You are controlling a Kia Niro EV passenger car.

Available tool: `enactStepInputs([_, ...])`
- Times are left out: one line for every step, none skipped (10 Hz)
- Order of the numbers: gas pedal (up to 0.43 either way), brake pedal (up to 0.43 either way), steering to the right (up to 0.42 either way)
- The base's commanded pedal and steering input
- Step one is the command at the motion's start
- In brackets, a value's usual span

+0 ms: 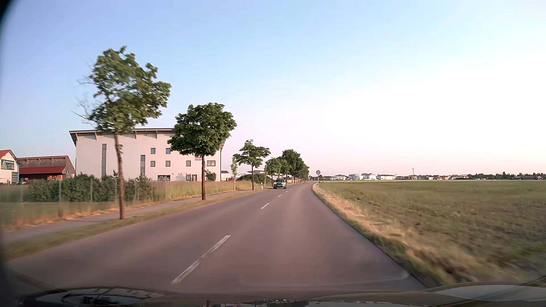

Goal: Follow the waypoints while adhering to traffic rules and regulations

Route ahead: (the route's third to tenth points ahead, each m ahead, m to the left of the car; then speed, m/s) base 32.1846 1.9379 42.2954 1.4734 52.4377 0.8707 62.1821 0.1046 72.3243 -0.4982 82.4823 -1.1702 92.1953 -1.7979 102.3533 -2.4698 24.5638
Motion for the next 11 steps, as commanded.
enactStepInputs([0.157,0.018,0.008])
enactStepInputs([0.157,0.018,0.008])
enactStepInputs([0.169,0.018,0.007])
enactStepInputs([0.169,0.018,0.007])
enactStepInputs([0.177,0.018,0.008])
enactStepInputs([0.177,0.018,0.007])
enactStepInputs([0.177,0.018,0.007])
enactStepInputs([0.177,0.018,0.007])
enactStepInputs([0.177,0.018,0.007])
enactStepInputs([0.189,0.018,0.007])
enactStepInputs([0.189,0.018,0.007])
